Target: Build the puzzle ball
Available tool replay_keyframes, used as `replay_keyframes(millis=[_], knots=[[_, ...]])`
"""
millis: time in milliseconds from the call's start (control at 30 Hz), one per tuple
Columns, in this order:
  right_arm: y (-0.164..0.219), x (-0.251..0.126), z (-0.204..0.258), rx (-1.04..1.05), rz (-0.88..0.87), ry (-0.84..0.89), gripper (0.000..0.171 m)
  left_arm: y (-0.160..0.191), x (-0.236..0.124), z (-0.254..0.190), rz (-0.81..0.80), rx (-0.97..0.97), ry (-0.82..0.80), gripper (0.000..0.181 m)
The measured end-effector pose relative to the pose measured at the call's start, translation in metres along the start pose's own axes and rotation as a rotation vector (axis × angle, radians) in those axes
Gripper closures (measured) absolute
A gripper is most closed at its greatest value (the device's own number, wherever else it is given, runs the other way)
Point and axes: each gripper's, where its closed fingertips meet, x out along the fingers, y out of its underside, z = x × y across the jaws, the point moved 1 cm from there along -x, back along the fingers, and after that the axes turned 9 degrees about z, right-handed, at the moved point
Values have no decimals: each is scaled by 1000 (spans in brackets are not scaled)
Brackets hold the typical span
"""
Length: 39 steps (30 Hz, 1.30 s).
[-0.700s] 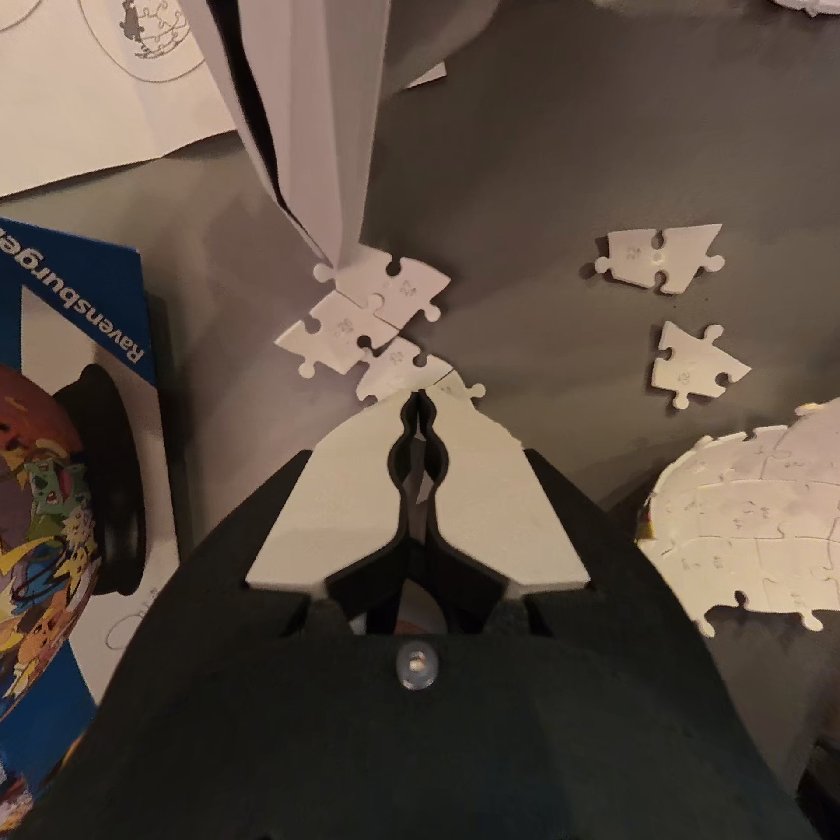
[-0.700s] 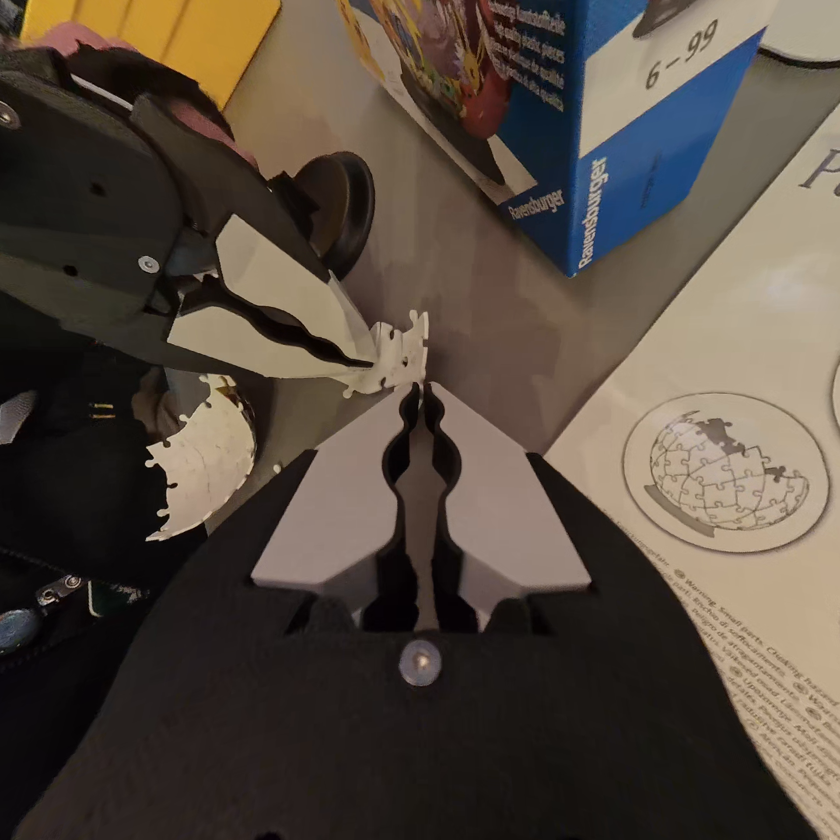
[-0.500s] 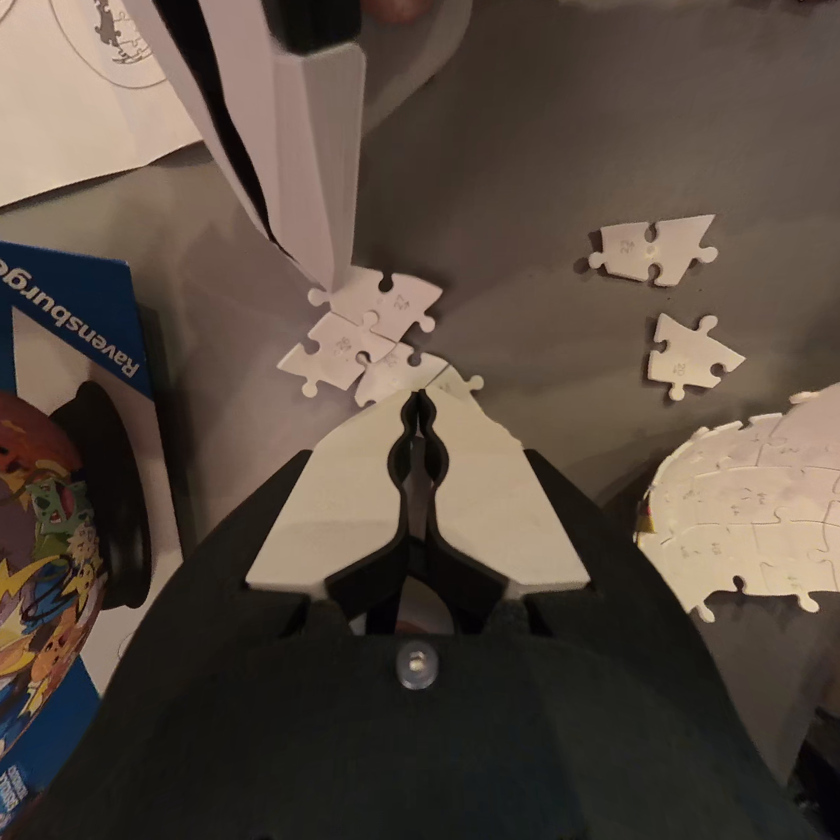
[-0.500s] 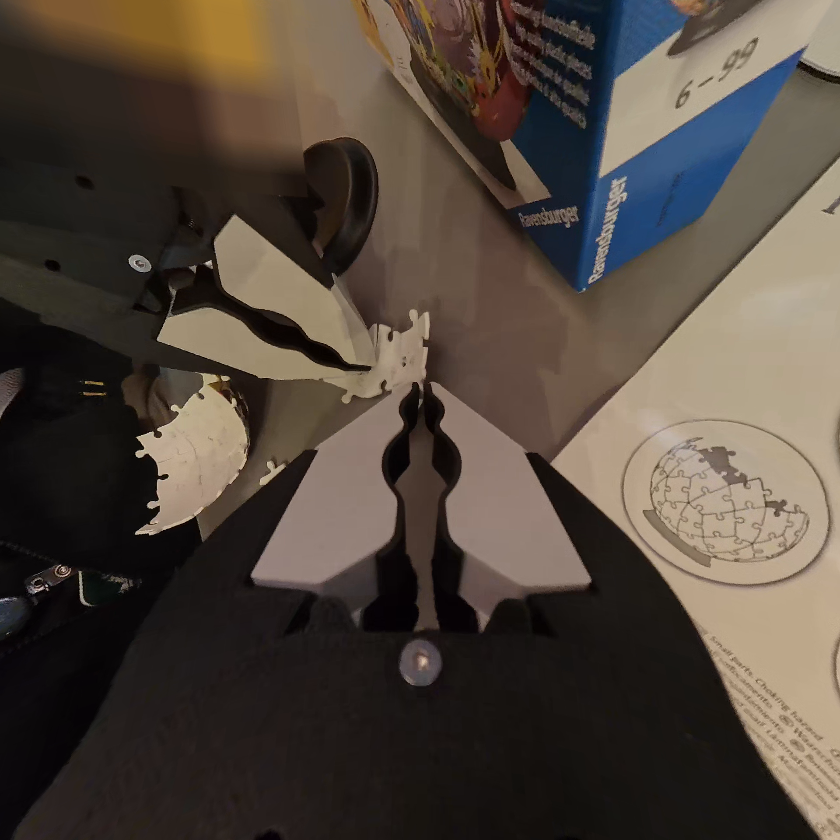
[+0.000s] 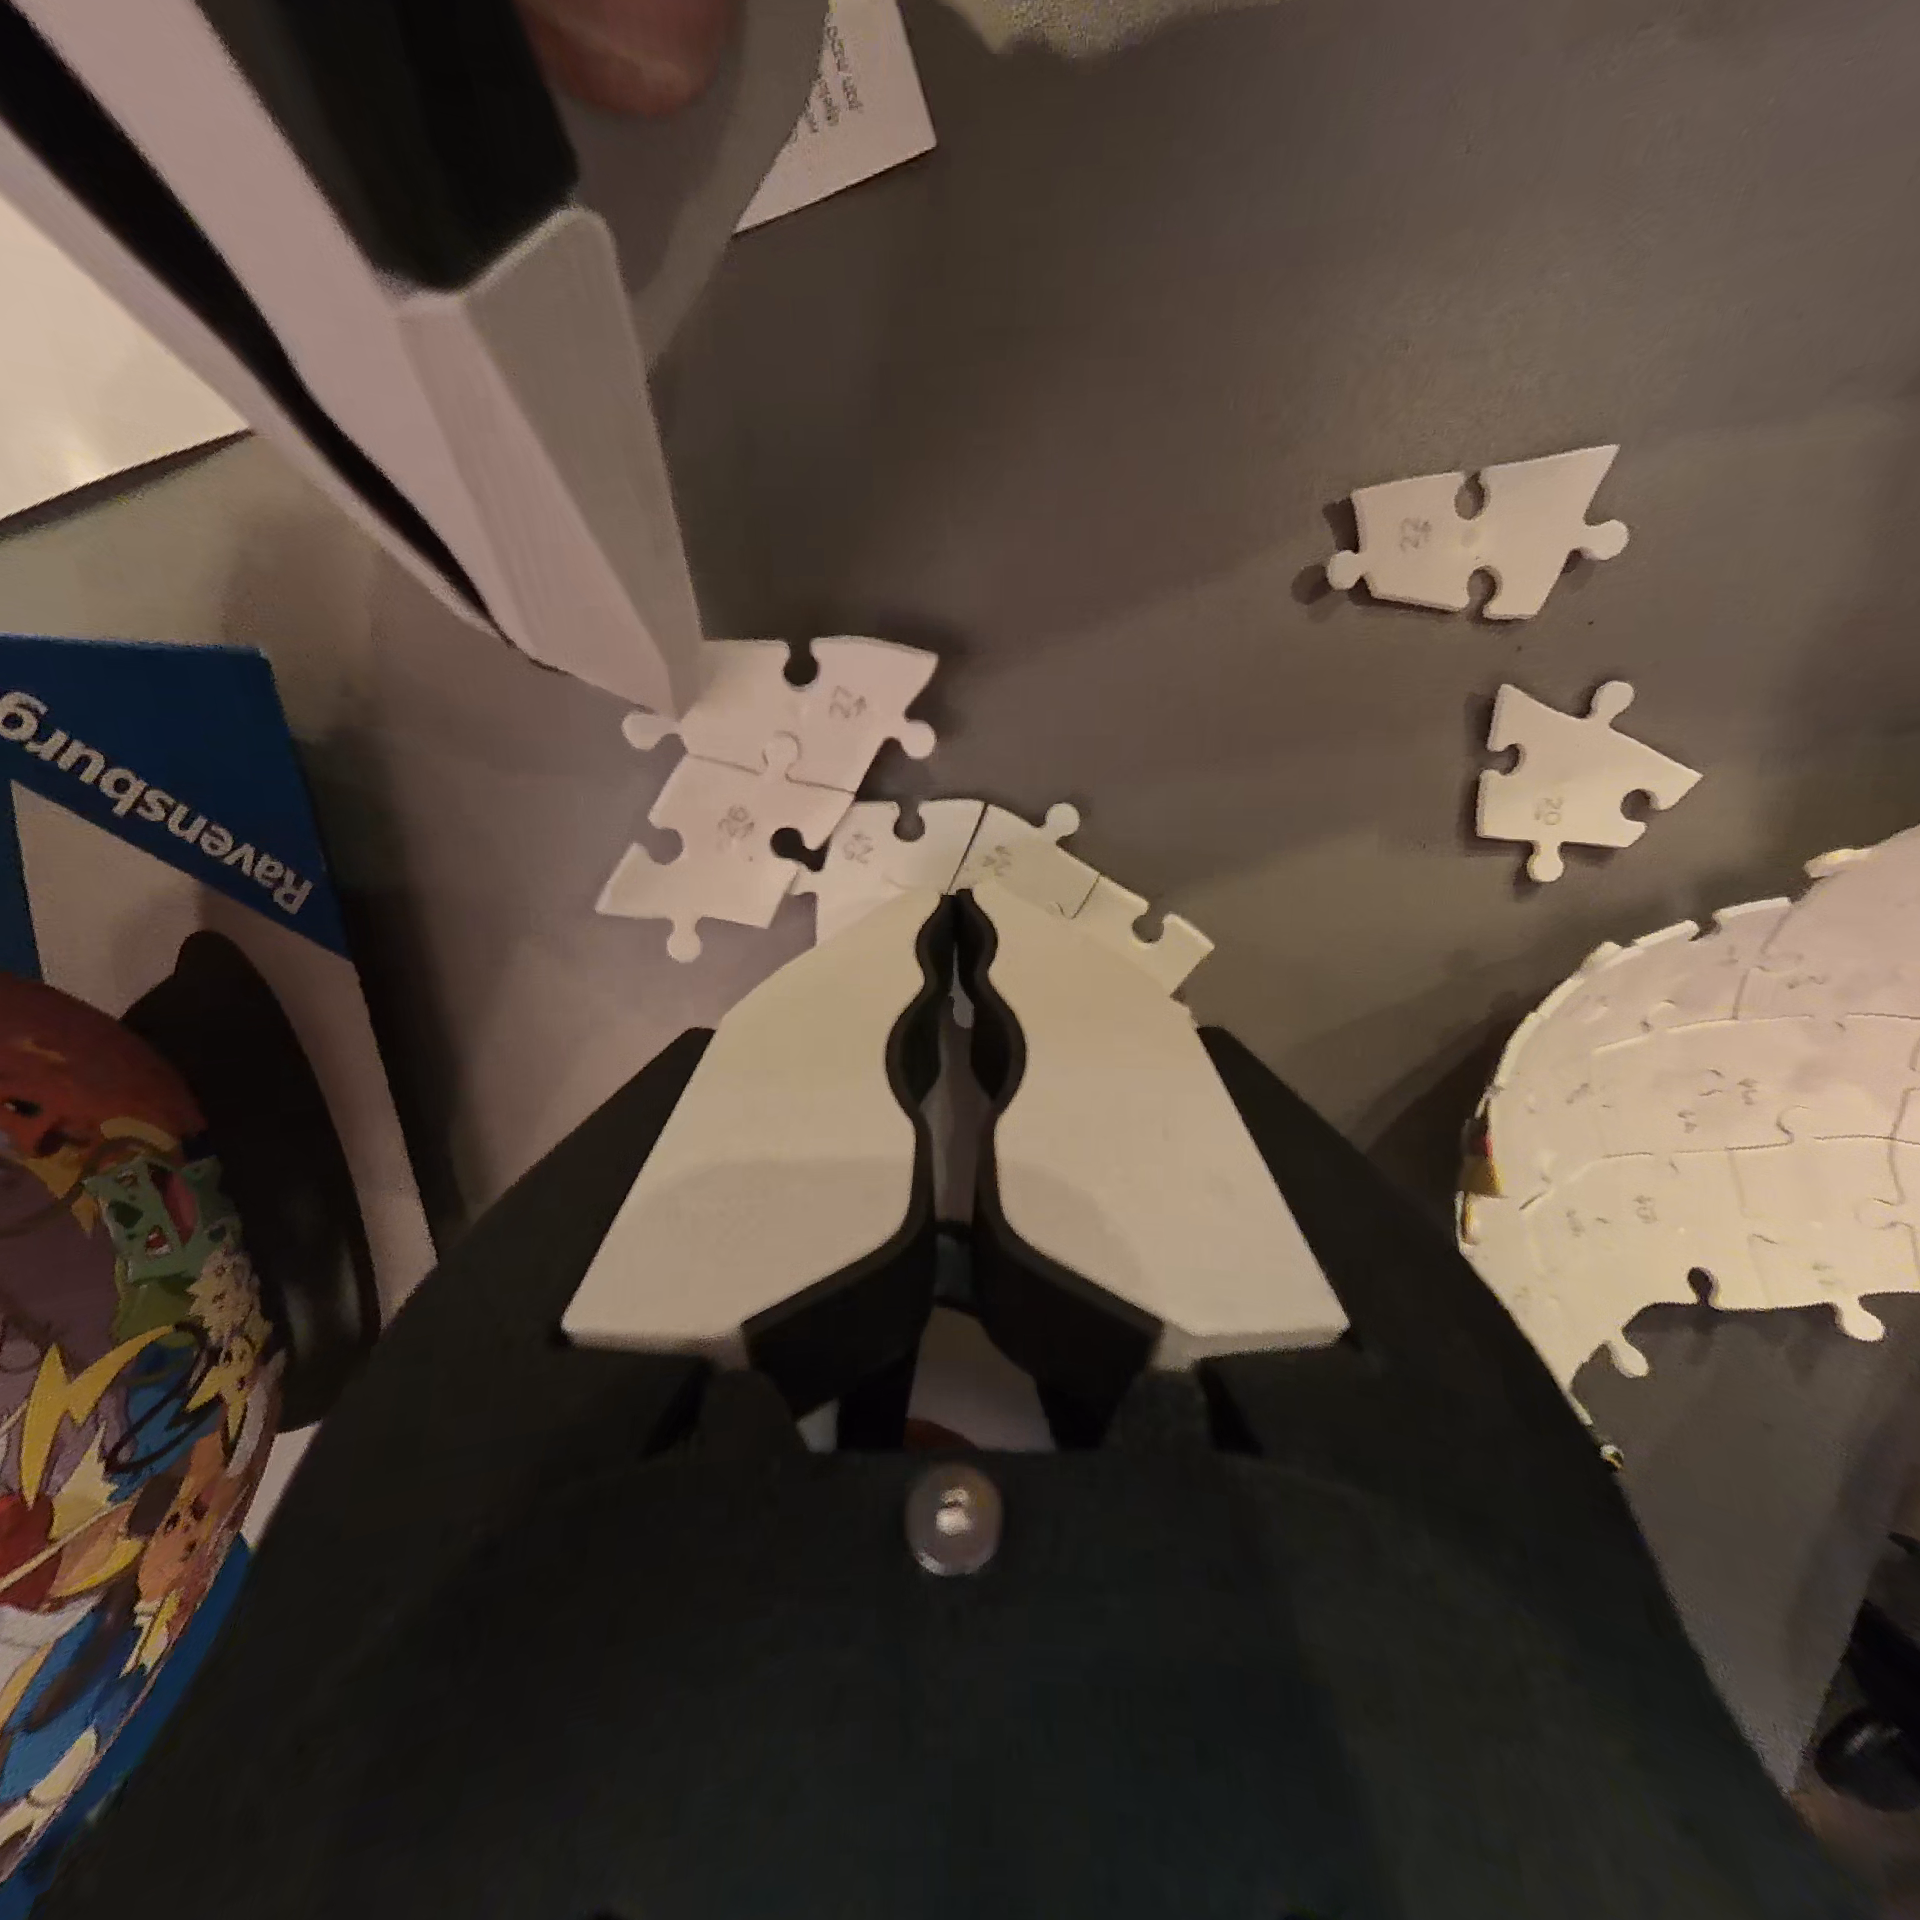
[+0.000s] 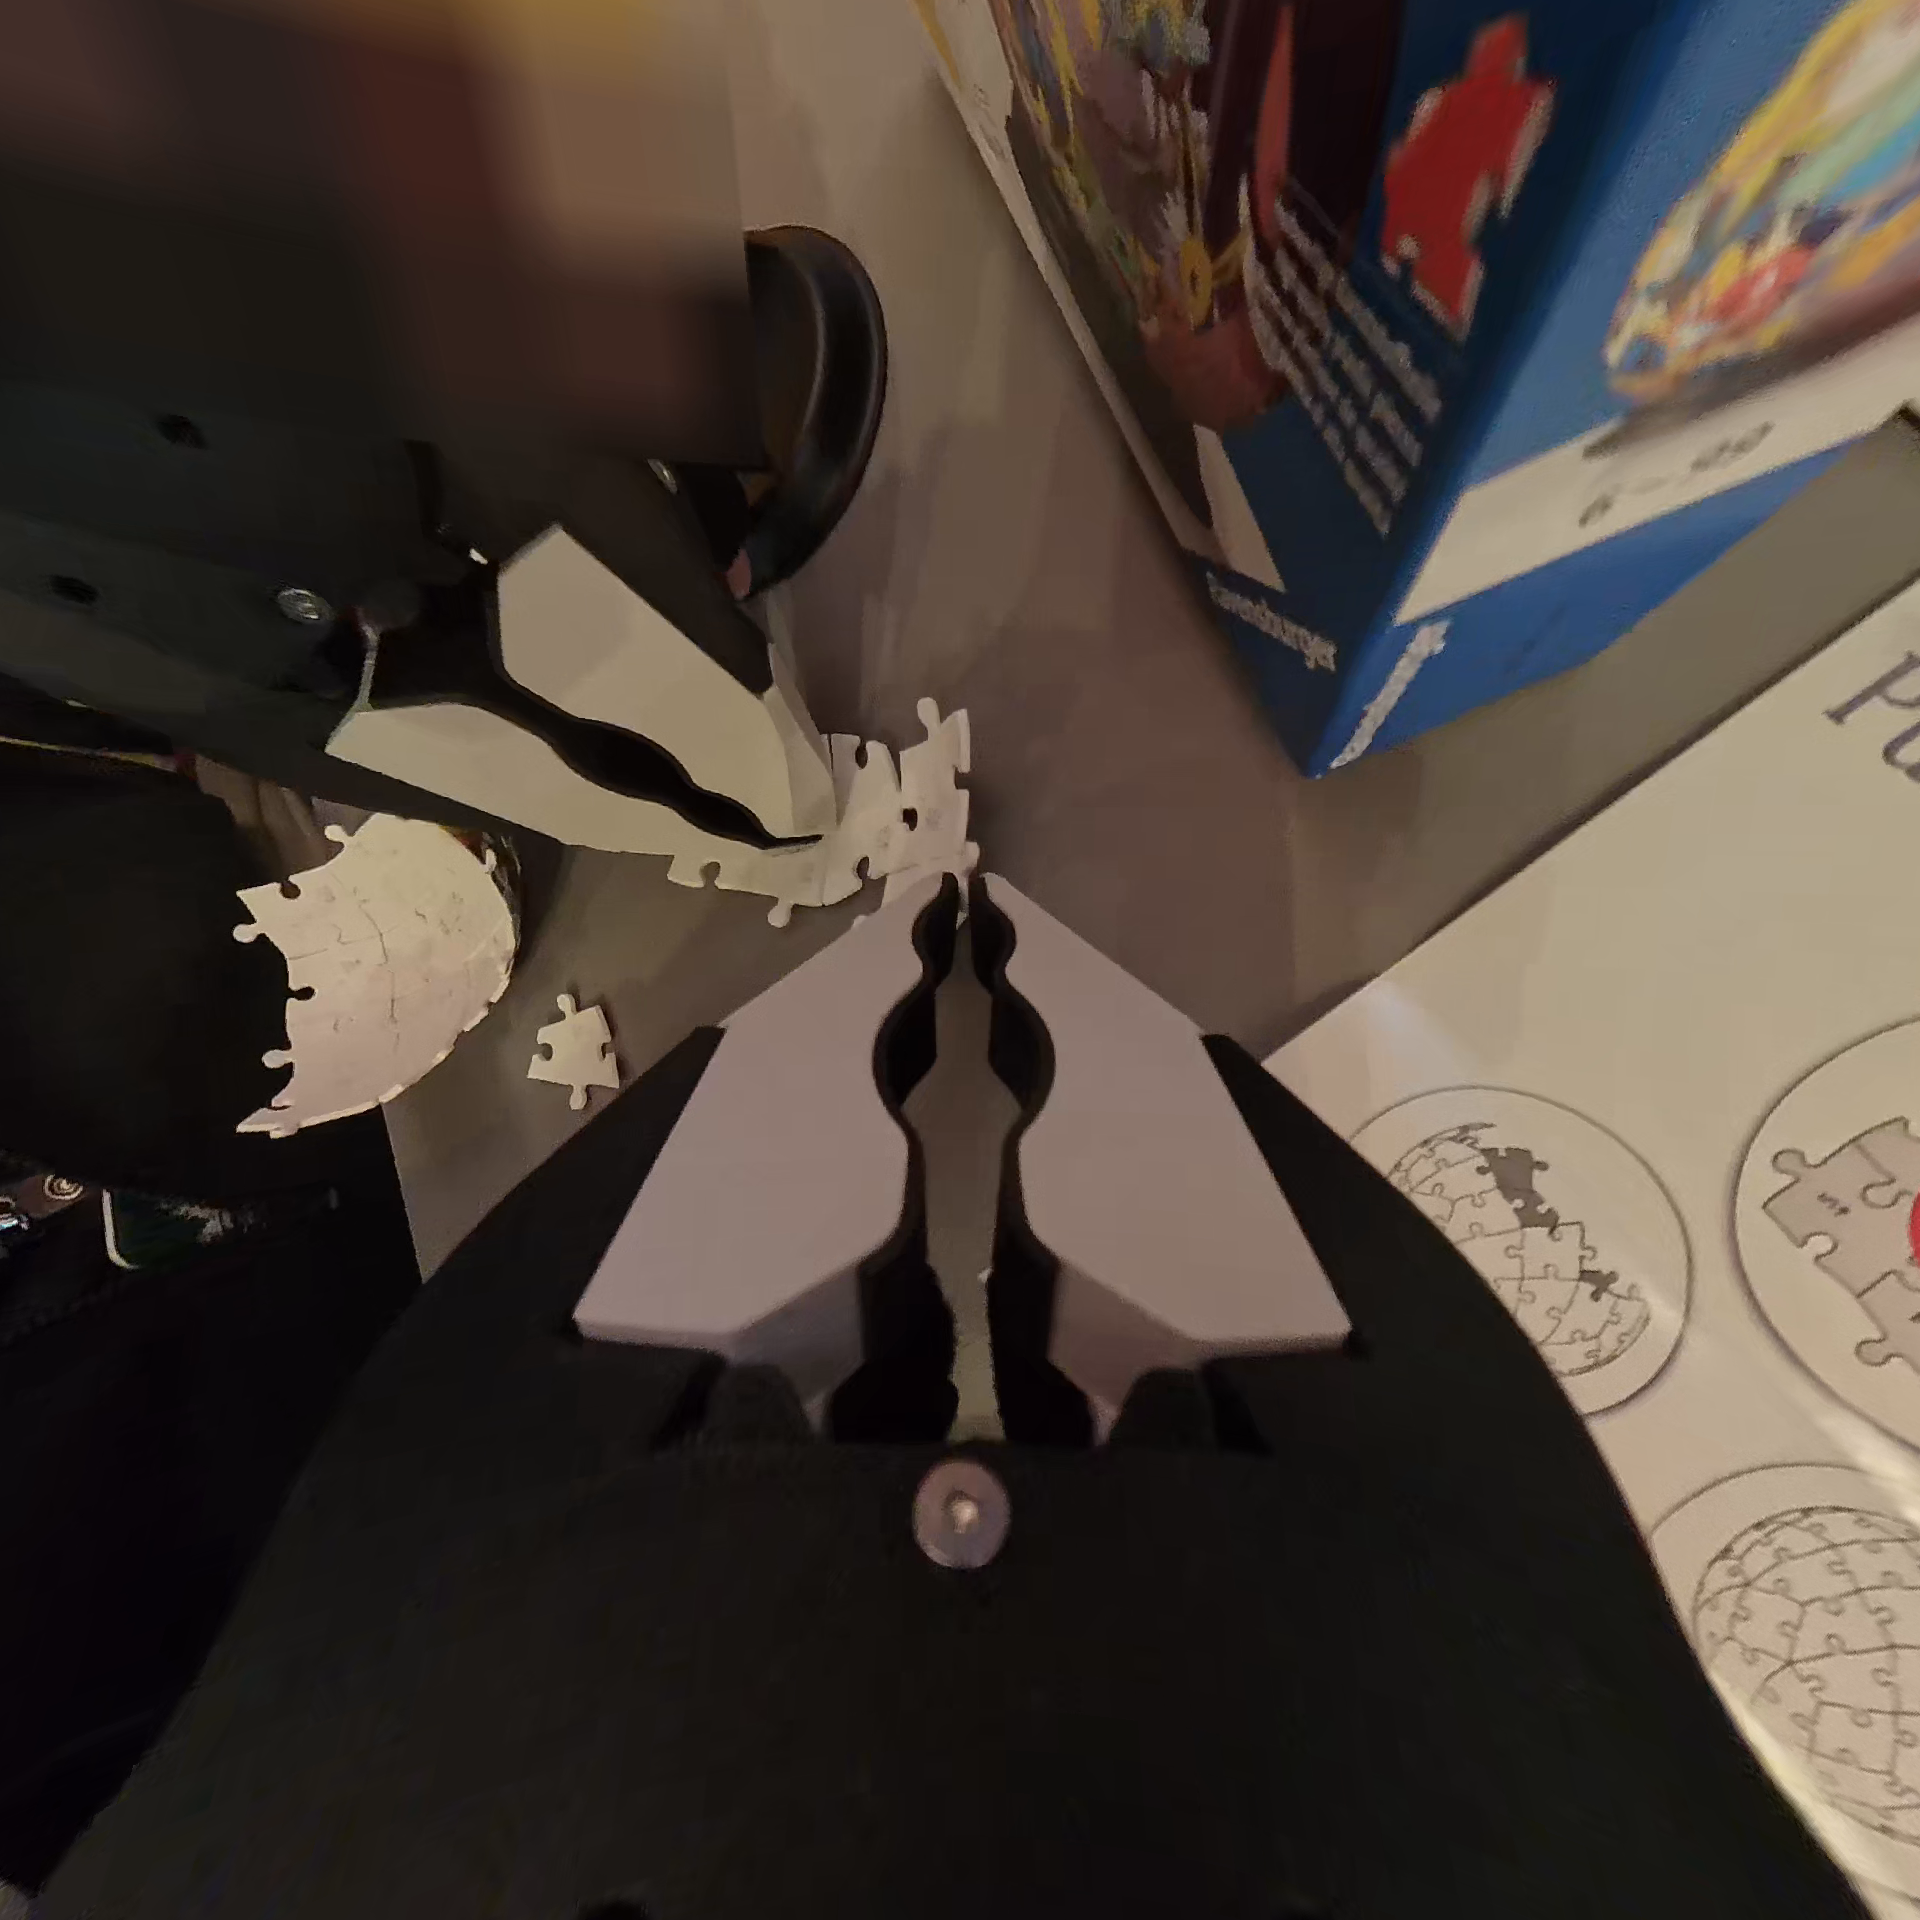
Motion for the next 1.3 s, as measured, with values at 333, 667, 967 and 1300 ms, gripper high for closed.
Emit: replay_keyframes(millis=[333, 667, 967, 1300], knots=[[-6, 2, 0, -60, 24, 15, 171, 0, 0, -1, 22, 72, 1, 181], [1, 6, 11, -55, 40, -6, 171, 10, -4, -4, 90, 215, -24, 181], [-11, 2, 6, -76, 18, 17, 171, 13, -1, -9, 117, 281, -17, 181], [-12, 7, 8, -108, 67, 19, 171, 13, -3, -9, 118, 356, -21, 181]])
